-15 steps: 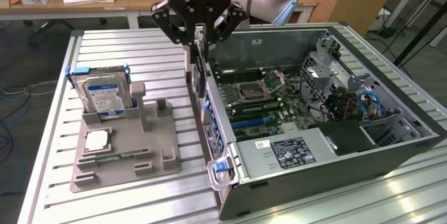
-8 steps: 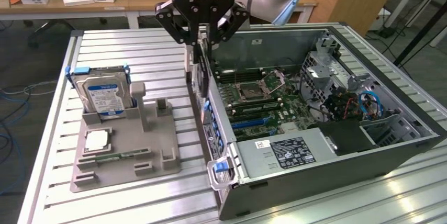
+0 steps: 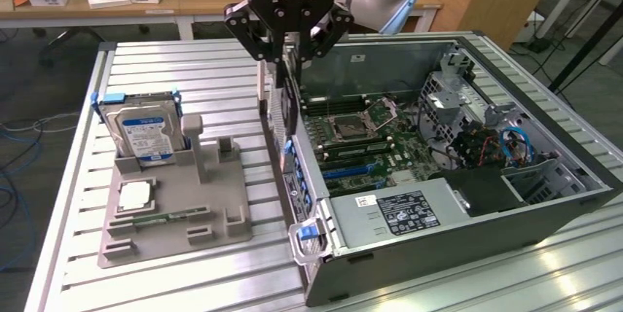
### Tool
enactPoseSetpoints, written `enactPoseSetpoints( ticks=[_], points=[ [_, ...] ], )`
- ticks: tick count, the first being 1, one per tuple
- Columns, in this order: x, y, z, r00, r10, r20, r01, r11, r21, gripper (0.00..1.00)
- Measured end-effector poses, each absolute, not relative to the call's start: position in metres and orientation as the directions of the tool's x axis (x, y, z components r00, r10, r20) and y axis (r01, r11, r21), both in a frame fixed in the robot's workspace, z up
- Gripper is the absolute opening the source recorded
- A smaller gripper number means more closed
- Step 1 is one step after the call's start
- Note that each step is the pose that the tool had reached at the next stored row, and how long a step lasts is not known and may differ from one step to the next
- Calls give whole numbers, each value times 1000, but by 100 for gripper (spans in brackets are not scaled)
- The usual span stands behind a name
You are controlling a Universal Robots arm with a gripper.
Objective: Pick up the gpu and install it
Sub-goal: 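Pick up the gpu and move the gpu toward the slot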
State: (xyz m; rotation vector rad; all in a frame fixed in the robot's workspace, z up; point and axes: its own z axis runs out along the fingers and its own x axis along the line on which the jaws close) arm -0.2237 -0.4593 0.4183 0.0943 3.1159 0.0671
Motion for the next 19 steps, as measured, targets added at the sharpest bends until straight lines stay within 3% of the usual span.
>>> enactPoseSetpoints(
  ticks=[19],
  points=[
    [-202,-459,418,-998,57,-22,56,997,44,26]
  ],
)
